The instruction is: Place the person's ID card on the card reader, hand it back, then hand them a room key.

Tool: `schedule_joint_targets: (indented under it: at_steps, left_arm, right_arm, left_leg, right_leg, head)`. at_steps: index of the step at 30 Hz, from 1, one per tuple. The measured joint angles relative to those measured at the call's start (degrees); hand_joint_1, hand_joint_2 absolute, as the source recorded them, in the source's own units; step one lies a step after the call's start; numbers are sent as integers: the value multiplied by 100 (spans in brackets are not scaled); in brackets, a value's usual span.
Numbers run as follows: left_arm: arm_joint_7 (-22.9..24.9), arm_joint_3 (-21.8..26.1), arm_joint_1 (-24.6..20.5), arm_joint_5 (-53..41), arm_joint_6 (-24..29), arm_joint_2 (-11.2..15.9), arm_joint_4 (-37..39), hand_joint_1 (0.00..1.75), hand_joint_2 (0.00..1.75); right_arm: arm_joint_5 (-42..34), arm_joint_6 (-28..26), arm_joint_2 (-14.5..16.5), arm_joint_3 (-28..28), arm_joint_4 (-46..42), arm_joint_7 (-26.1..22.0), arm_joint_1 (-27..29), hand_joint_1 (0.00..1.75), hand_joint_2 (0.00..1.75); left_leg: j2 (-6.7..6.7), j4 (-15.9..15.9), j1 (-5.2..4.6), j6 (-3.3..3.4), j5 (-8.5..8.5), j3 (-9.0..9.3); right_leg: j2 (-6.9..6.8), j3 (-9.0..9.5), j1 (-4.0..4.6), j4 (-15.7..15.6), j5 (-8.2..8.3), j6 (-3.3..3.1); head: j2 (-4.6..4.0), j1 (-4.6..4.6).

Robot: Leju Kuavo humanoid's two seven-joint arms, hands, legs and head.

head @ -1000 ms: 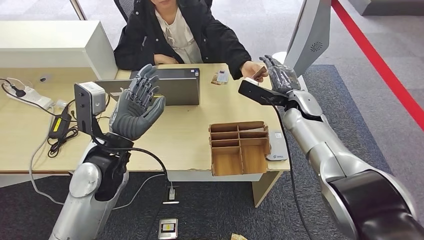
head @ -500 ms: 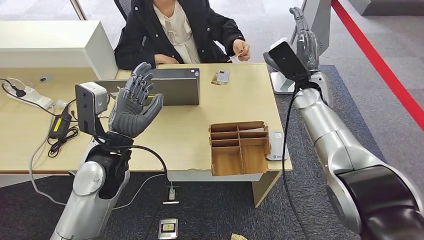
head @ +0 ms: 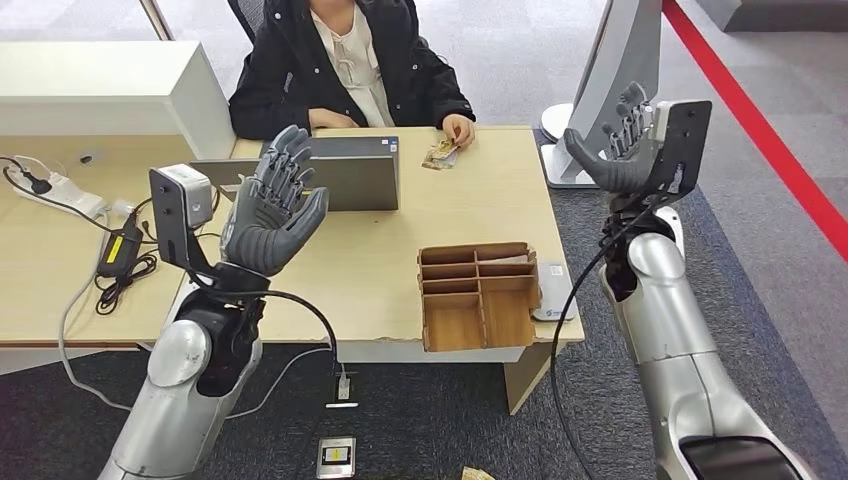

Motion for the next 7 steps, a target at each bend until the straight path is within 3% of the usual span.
schedule_joint_targets:
  at_steps: [5,6,7]
  left_arm:
    - [-33,-81,-175,151,-42,-50,101,0,175]
    - [-24,-112,-214,197,0,-52,119,0,175]
    - [-20,-129,-232,222,23,-53,128,0,175]
  right_arm:
    - [17,43,-53,-178,-1038,374,681,0,175]
    - [4,84,-62,-205,-1203,433,792,0,131]
    - [-3,105,-67,-219,-1286,461,845,0,116]
  left_leg:
    - [0,0,0,0,0,0]
    - [0,0,0,0,0,0]
    - [0,0,0,0,0,0]
  right_leg:
    - [1,0,-1,-1,0,0]
    - [1,0,-1,-1,0,0]
    - [1,0,-1,-1,0,0]
  head:
    - [0,0]
    - [0,1]
    - [0,1]
